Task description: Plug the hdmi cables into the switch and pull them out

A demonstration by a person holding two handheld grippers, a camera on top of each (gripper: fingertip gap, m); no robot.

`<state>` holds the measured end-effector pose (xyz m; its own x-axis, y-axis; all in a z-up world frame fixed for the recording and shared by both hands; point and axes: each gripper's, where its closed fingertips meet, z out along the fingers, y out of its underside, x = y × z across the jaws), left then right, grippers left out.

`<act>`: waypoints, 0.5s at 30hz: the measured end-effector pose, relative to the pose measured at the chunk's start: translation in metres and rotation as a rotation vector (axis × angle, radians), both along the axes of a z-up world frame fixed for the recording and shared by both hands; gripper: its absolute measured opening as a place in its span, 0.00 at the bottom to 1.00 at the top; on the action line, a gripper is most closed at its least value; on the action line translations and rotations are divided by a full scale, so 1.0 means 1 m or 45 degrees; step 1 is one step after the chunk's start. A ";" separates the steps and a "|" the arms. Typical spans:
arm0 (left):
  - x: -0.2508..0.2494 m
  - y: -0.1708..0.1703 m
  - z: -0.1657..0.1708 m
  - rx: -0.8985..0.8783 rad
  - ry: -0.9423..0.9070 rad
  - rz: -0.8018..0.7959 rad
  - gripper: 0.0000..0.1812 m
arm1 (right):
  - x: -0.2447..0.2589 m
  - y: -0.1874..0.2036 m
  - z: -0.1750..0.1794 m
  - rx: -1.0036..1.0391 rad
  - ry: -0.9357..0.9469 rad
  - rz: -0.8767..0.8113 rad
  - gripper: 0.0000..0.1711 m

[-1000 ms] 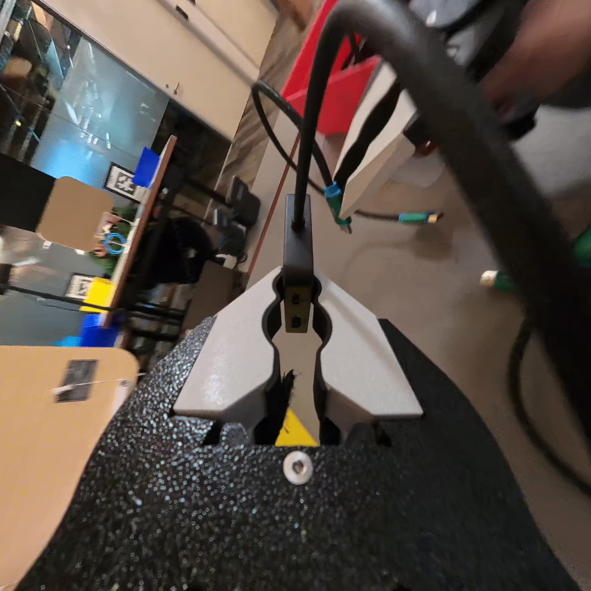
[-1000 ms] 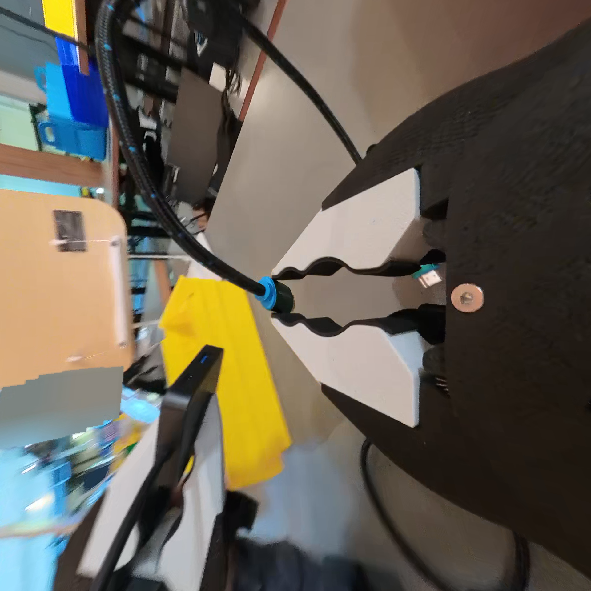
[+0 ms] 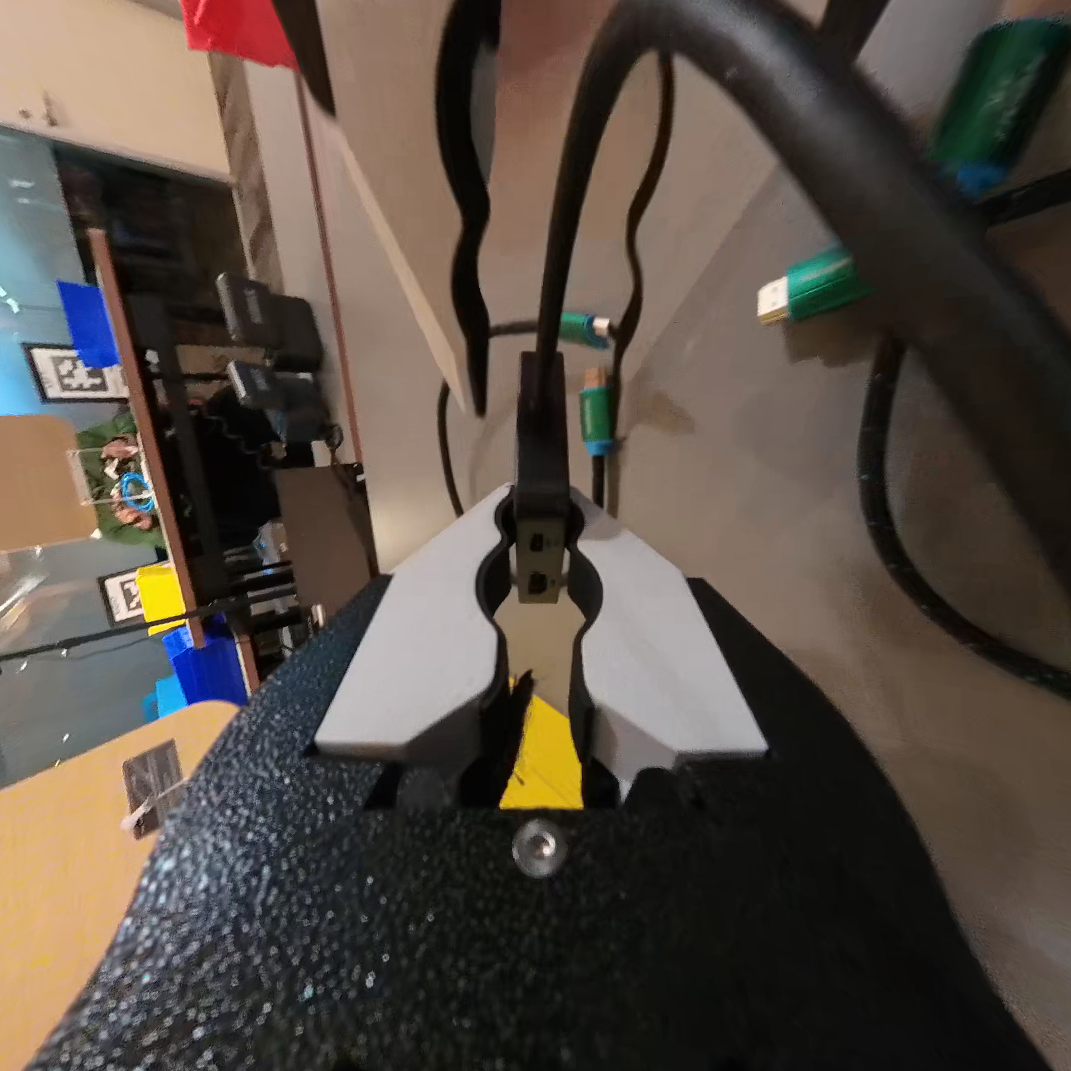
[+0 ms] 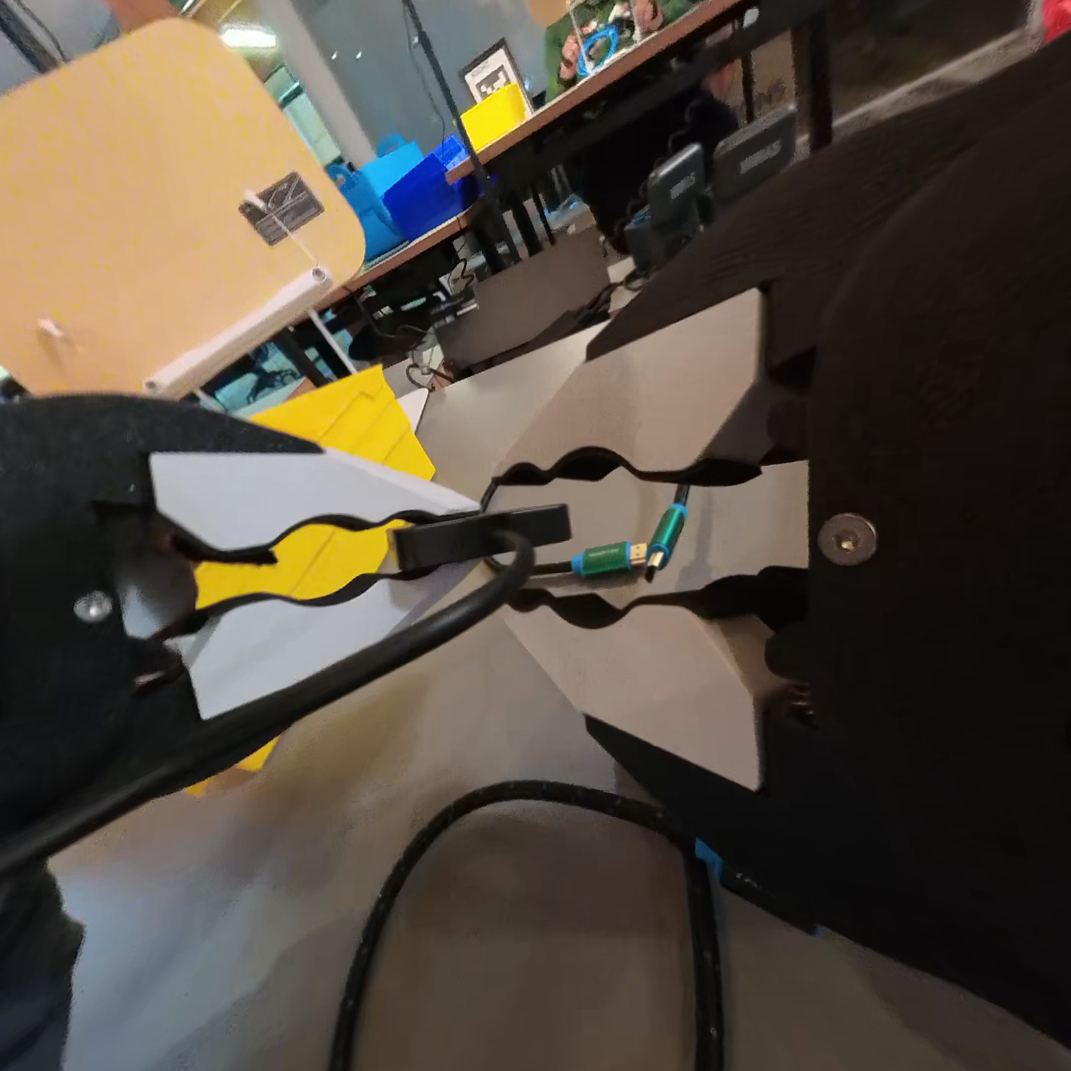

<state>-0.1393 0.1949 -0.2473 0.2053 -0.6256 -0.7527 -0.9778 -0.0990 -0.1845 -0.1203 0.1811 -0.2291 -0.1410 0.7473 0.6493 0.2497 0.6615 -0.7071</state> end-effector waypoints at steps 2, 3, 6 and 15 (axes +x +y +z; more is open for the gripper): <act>0.008 -0.003 -0.004 -0.034 -0.019 -0.041 0.06 | -0.003 -0.005 -0.005 0.031 -0.021 0.019 0.09; 0.009 -0.004 -0.005 -0.043 -0.024 -0.045 0.06 | -0.004 -0.005 -0.006 0.037 -0.022 0.018 0.07; 0.012 -0.001 0.002 -0.011 -0.132 -0.041 0.08 | -0.002 -0.003 -0.001 -0.016 0.009 0.016 0.07; 0.026 0.000 0.045 0.001 -0.813 -0.077 0.44 | 0.029 -0.014 0.071 -0.639 0.475 0.379 0.07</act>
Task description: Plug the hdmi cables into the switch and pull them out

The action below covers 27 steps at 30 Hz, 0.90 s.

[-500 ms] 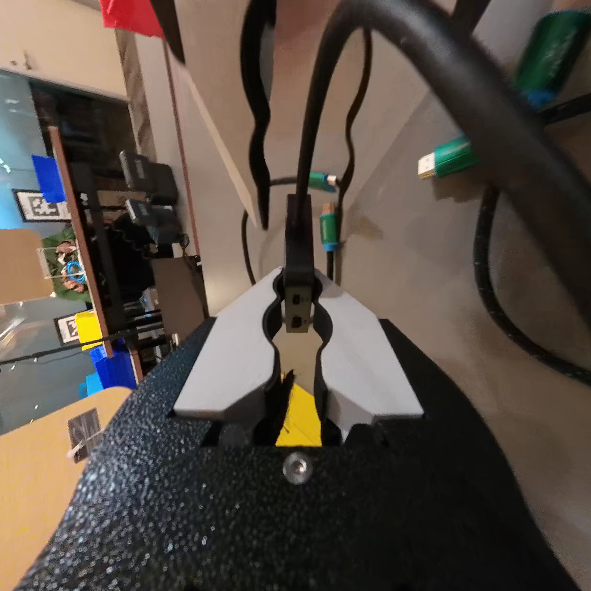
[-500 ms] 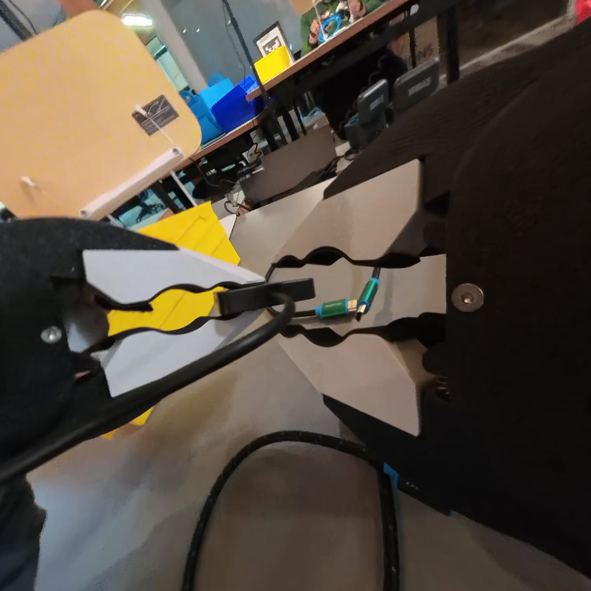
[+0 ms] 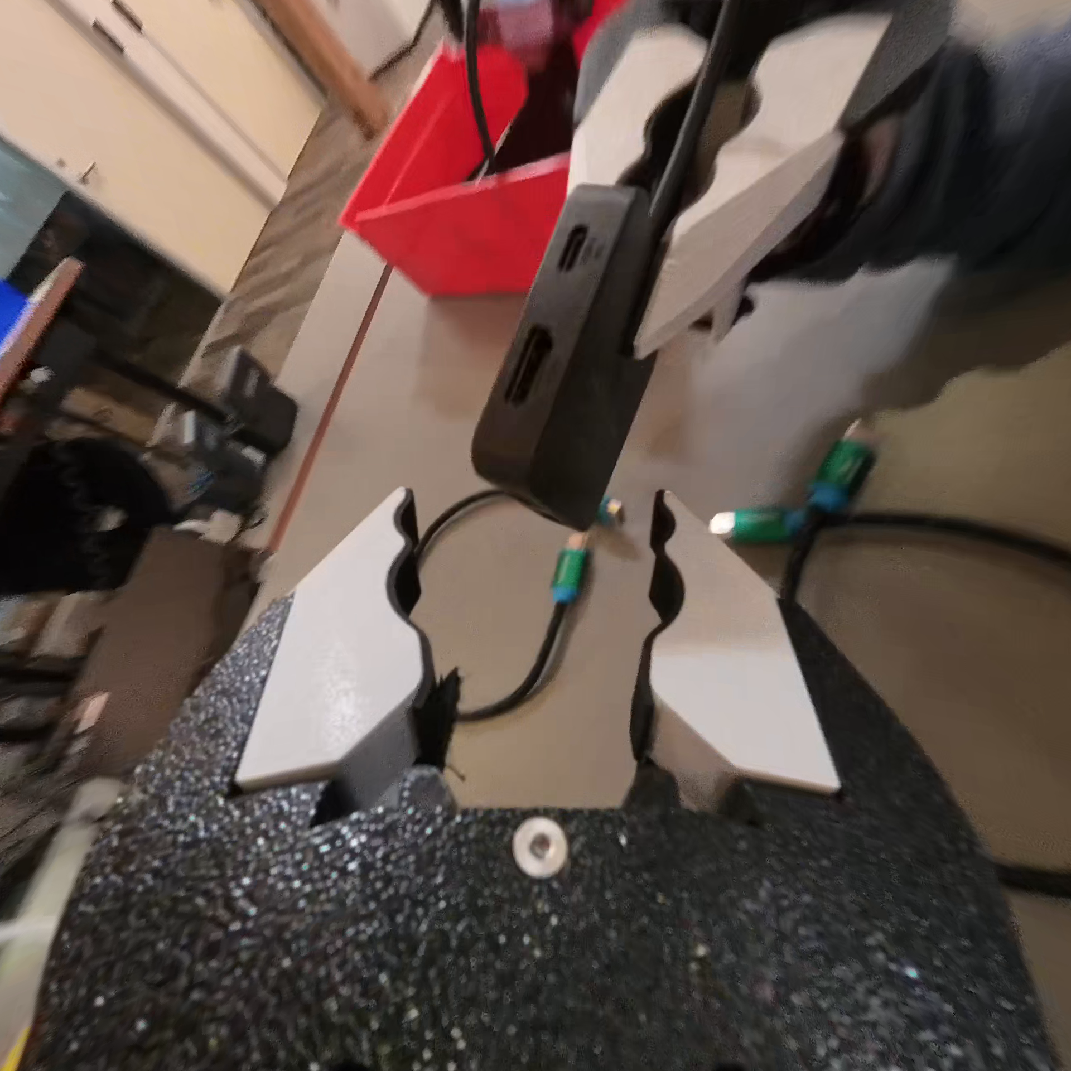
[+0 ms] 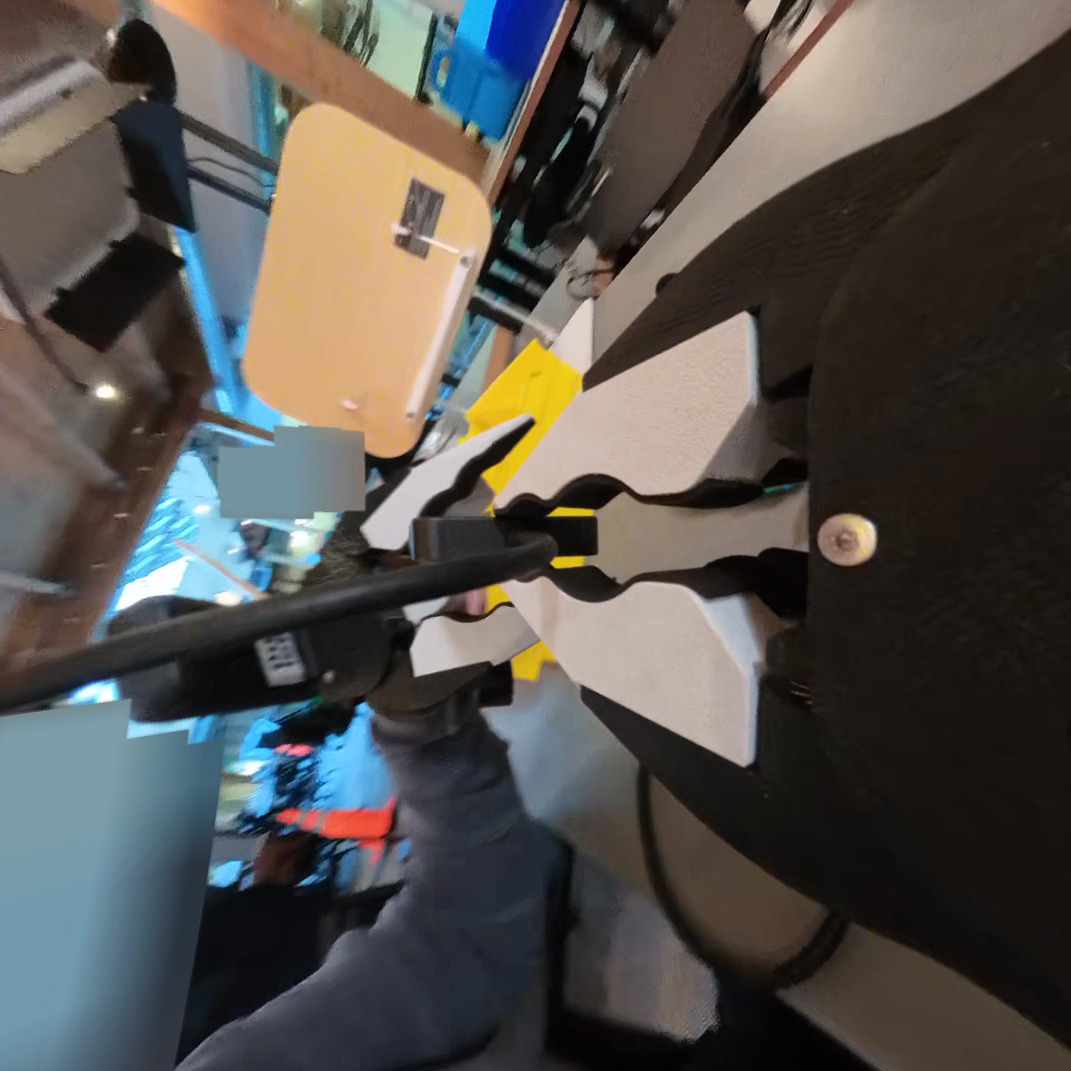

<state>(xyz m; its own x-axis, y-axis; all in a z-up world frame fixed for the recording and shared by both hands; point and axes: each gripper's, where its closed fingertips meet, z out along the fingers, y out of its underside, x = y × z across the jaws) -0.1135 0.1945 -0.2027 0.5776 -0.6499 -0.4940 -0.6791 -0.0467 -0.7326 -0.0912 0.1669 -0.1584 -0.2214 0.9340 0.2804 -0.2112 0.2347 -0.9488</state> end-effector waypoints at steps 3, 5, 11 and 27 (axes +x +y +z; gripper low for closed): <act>0.020 -0.009 0.015 -0.035 -0.275 -0.152 0.41 | 0.010 -0.003 0.011 -0.109 0.082 0.117 0.07; 0.030 -0.016 0.024 -0.049 -0.407 -0.250 0.37 | 0.011 -0.006 0.012 -0.147 0.102 0.179 0.07; 0.044 -0.034 0.035 -0.111 -0.613 -0.461 0.15 | 0.015 -0.016 0.016 -0.191 0.138 0.286 0.07; -0.044 -0.013 0.073 0.253 -0.283 0.064 0.06 | 0.004 0.063 -0.010 -0.447 -0.111 -0.178 0.14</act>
